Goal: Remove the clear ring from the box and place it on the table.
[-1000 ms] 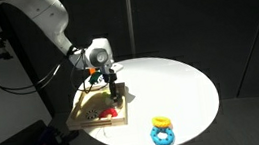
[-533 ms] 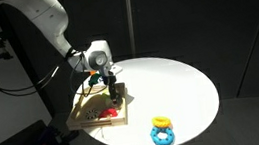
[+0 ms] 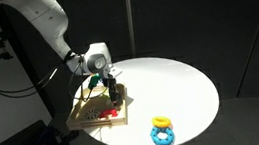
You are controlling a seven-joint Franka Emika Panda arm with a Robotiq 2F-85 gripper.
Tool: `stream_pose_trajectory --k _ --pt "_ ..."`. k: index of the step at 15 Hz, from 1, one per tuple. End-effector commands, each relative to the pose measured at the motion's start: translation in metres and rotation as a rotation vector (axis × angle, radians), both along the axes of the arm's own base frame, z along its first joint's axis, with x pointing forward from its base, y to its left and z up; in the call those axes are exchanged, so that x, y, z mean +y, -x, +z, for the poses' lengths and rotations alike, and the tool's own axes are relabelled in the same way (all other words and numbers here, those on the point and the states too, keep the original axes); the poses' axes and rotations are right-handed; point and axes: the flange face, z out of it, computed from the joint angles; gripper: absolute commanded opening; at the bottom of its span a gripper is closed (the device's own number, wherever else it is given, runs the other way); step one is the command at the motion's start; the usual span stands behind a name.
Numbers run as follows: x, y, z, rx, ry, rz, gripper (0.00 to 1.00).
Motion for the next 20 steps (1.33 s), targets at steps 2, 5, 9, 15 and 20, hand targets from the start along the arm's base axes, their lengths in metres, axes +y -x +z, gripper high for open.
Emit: stream_pose_trajectory --k 2,5,9,15,20 --pt "-0.001 0.007 0.001 -0.023 0.002 -0.033 0.74" --pt "-0.001 0.007 0.002 -0.024 0.003 -0.046 0.5" --pt "-0.002 0.004 0.013 -0.037 0.007 -0.048 0.16" --pt "-0.009 -0.006 0.048 -0.084 0.014 -0.049 0.09" --pt "-0.03 -0.018 0.084 -0.146 0.04 -0.06 0.09"
